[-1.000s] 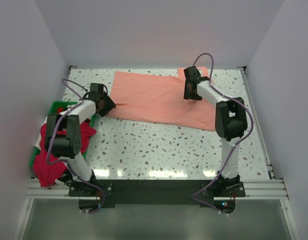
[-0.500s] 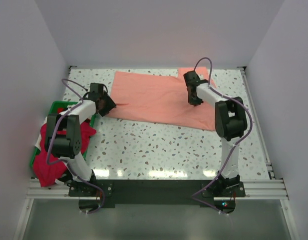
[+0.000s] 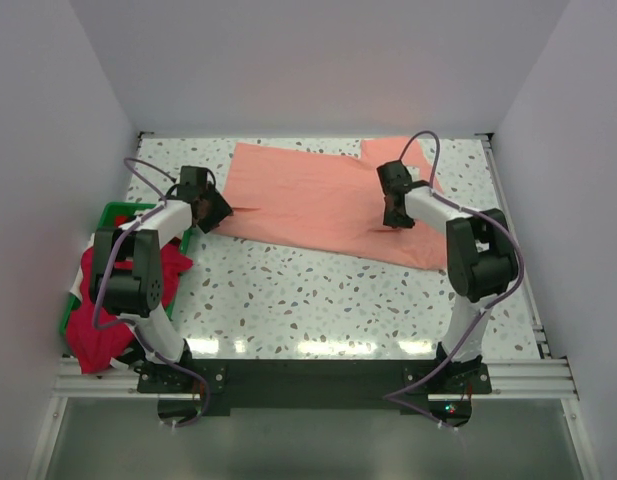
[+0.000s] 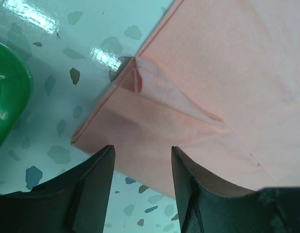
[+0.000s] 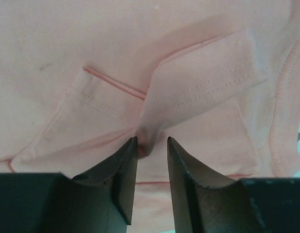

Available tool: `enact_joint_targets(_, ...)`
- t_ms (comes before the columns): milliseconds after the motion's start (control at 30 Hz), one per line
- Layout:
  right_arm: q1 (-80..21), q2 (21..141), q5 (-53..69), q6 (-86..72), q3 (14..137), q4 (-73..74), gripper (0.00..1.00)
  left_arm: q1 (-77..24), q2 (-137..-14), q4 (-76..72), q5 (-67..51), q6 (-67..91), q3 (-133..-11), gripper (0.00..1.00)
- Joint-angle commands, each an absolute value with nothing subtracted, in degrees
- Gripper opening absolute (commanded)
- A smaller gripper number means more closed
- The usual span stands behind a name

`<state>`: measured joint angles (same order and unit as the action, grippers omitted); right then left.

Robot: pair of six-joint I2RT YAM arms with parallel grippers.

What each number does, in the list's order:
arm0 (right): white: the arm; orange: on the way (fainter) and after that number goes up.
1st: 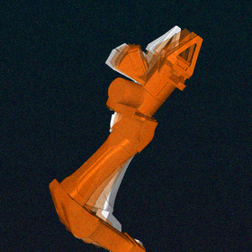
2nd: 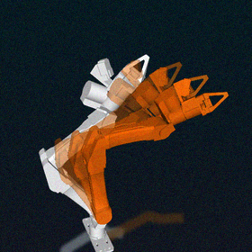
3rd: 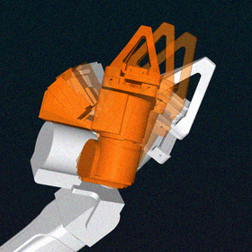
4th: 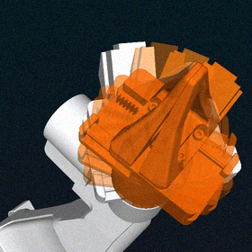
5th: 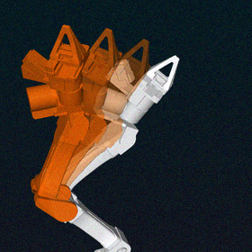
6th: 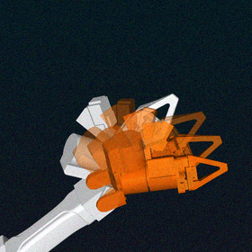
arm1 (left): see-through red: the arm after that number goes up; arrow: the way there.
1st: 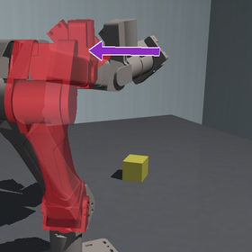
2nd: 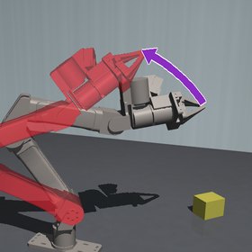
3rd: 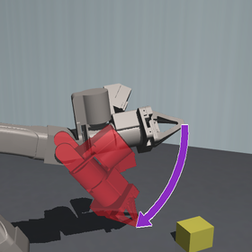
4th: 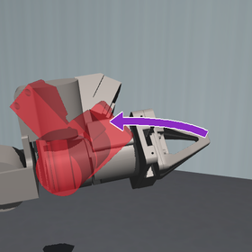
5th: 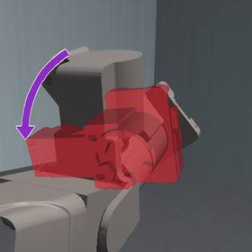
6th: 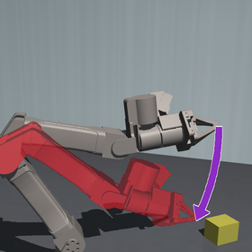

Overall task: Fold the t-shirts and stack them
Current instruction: Fold the tshirt

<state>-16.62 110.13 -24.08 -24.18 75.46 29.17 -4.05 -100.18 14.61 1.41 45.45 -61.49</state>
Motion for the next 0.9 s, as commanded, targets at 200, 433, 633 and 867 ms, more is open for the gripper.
enact_joint_targets(200, -16.96, 102.74, -21.89, -26.90, 77.50, 22.15, 0.36, -4.31, -99.93, 12.74, 0.79, 45.61, -61.52, 0.55)
enact_joint_targets(433, -17.14, 109.41, -20.04, -25.84, 84.88, 23.72, 0.34, -4.31, -100.19, 12.75, 0.70, 45.53, -61.79, 0.54)
enact_joint_targets(633, -17.40, 115.30, -19.69, -25.66, 88.86, 25.66, 0.34, -4.31, -100.63, 12.74, 0.70, 45.53, -61.87, 0.54)
enact_joint_targets(867, -17.40, 118.47, -21.00, -26.19, 89.82, 27.68, 0.36, -4.31, -100.72, 12.74, 0.62, 45.44, -61.79, 0.54)
